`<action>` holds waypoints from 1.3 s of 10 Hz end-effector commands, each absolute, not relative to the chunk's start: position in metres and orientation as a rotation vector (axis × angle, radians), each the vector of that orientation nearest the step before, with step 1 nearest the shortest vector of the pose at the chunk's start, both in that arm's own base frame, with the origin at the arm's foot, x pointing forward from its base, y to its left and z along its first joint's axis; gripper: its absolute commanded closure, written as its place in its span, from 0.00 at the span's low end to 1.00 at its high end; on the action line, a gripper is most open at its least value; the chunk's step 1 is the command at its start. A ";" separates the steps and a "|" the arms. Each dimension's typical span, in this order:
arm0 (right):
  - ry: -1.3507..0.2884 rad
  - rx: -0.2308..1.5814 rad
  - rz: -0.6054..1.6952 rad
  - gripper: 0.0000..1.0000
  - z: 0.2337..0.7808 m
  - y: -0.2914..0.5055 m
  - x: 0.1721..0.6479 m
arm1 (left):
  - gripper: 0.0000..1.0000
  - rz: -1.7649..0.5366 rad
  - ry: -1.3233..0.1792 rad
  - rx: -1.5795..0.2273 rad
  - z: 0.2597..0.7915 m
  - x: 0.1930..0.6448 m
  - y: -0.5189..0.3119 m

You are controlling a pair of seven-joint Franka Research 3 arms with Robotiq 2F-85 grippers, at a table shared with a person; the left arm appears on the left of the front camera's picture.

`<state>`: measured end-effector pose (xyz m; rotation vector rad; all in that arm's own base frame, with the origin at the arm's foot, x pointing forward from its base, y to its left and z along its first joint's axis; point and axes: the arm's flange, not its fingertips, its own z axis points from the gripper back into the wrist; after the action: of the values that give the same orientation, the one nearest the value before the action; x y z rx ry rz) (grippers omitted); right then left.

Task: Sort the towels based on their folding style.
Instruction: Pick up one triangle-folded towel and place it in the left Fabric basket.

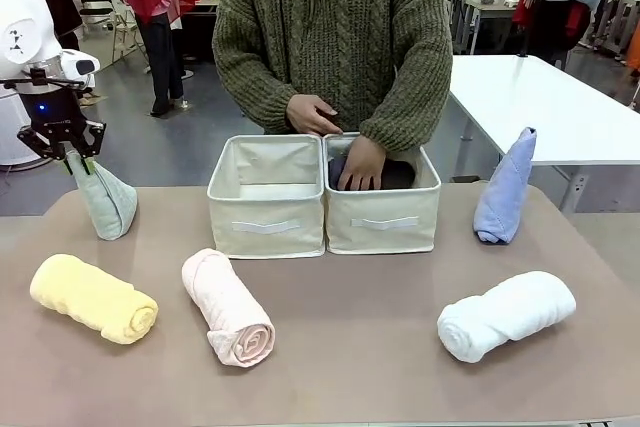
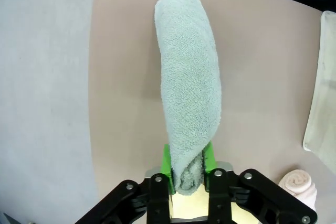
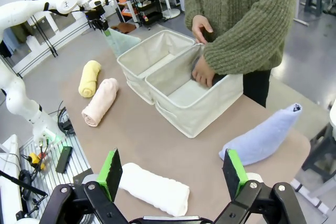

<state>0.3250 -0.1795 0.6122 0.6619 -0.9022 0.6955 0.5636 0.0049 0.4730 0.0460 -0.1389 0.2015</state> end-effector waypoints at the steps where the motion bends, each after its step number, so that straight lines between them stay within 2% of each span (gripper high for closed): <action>1: -0.913 0.675 0.698 0.00 0.612 -0.179 0.325 | 1.00 0.169 -0.131 0.081 0.470 0.563 0.005; 5: -0.913 0.675 0.698 0.00 0.612 -0.179 0.325 | 1.00 0.119 -0.112 0.073 0.473 0.556 0.005; 6: -0.913 0.675 0.698 0.00 0.612 -0.179 0.325 | 1.00 0.069 -0.089 0.041 0.503 0.541 0.005; 10: -0.913 0.675 0.698 0.00 0.612 -0.179 0.325 | 1.00 -0.164 -0.287 0.090 0.649 0.434 0.005; 13: -0.913 0.675 0.698 0.00 0.612 -0.179 0.325 | 1.00 -0.191 -0.233 0.064 0.680 0.399 0.018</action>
<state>0.3254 -0.1792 0.6121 0.6618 -0.9009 0.6960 0.3904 0.0127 0.6919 0.0954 -0.2747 -0.1739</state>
